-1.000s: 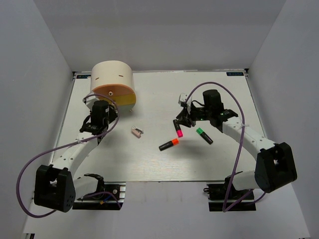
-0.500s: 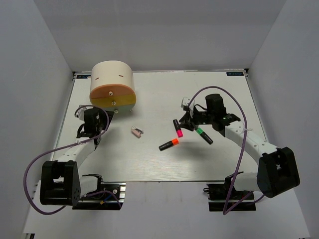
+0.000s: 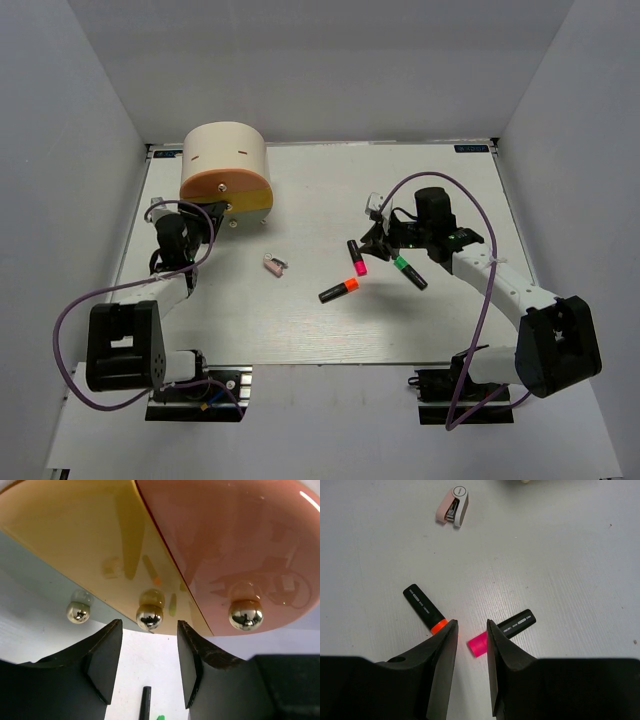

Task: Sort the stationery into containers
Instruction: Open the drawer in the storage box.

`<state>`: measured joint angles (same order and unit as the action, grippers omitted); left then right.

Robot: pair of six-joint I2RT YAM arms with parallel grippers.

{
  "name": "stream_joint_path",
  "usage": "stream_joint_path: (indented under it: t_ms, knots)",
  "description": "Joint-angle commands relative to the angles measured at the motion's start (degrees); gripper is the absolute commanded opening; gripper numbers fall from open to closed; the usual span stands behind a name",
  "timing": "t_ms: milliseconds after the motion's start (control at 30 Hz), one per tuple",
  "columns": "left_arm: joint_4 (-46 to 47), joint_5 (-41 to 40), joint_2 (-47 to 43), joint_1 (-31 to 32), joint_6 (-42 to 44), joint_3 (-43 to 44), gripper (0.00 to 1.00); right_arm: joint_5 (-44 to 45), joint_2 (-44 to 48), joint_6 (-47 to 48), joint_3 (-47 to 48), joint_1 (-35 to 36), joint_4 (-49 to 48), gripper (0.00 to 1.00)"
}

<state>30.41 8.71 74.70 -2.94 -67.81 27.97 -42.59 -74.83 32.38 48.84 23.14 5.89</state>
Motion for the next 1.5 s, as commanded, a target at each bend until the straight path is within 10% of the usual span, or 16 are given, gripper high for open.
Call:
stream_joint_path:
  t_ms: [0, 900, 1467]
  knots:
    - [6.93, 4.91, 2.46, -1.63, -0.57, -0.1, 0.58, -0.66, 0.56, 0.58, -0.5, -0.29, -1.41, 0.36]
    - [15.64, 10.45, 10.56, -3.39, -1.71, 1.04, 0.5, -0.92, -1.2, 1.28, 0.82, -0.72, -0.44, 0.36]
    - [15.11, 10.45, 11.45, -2.33, -1.71, 2.01, 0.23, -0.74, -1.38, 1.63, 0.82, -0.9, -0.26, 0.36]
